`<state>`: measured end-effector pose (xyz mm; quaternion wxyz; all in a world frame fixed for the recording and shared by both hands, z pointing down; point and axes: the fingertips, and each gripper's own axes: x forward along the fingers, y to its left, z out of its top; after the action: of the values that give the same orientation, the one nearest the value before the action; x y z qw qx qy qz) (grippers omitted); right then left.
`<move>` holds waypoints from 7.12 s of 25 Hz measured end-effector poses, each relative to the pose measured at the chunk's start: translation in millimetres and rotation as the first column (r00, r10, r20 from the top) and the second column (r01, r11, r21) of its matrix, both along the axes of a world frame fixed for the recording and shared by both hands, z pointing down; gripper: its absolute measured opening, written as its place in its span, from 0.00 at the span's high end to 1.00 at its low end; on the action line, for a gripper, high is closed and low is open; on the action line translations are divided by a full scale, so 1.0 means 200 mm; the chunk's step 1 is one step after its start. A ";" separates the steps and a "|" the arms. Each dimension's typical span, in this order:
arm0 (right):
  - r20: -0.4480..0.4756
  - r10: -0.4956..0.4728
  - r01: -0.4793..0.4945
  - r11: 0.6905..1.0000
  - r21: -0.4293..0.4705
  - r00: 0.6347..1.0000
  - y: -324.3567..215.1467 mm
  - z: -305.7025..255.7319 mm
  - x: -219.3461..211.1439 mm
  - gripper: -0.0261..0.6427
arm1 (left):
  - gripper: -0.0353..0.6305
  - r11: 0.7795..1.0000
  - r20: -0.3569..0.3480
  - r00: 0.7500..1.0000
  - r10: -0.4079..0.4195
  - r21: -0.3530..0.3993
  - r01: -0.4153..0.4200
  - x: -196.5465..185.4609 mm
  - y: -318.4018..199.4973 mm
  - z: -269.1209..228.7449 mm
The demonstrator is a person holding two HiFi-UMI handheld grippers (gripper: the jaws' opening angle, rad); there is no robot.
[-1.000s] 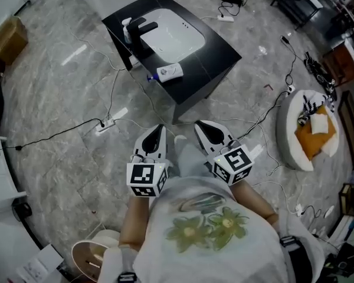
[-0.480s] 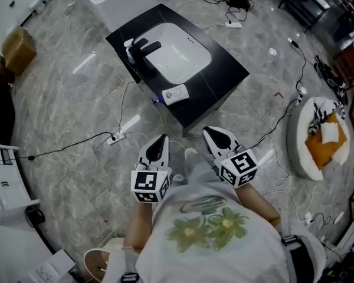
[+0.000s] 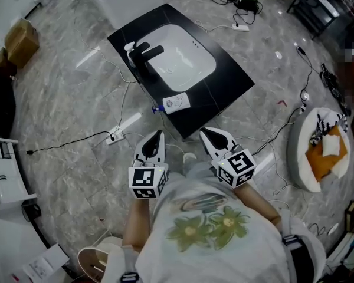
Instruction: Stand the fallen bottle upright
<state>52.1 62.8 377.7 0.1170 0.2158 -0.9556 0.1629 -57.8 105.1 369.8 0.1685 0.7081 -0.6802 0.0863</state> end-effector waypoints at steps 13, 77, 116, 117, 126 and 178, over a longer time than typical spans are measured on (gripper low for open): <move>-0.020 -0.109 0.108 0.994 -0.009 0.994 -0.13 0.10 -0.10 0.90 | 0.92 0.997 -0.031 0.998 -0.047 -0.070 0.045 -0.07 -0.13 0.19; -0.270 -0.044 -0.019 0.974 -0.225 0.962 -0.57 0.76 -0.85 0.90 | 0.65 0.731 -0.067 0.793 0.606 -0.347 -0.588 -0.64 -0.69 1.32; -0.216 0.012 -0.053 0.981 -0.187 0.976 -0.49 0.63 -0.70 0.90 | 0.68 0.781 0.037 0.813 0.581 -0.307 -0.544 -0.58 -0.73 0.95; -0.214 0.015 -0.055 0.981 -0.185 0.977 -0.49 0.62 -0.69 0.90 | 0.68 0.783 0.040 0.814 0.579 -0.306 -0.542 -0.58 -0.74 0.94; -0.218 0.037 -0.074 0.983 -0.168 0.975 -0.51 0.60 -0.59 0.90 | 0.68 0.791 0.096 0.806 0.584 -0.292 -0.538 -0.51 -0.78 0.84; -0.170 0.161 -0.182 0.976 -0.117 0.972 -0.57 0.46 -0.04 0.90 | 0.68 0.771 0.305 0.716 0.628 -0.370 -0.518 0.04 -0.99 0.51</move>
<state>44.6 -50.7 470.6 0.1924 0.3019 -0.9080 0.2176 -50.2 -92.5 472.2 0.0766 0.8219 -0.4270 0.3692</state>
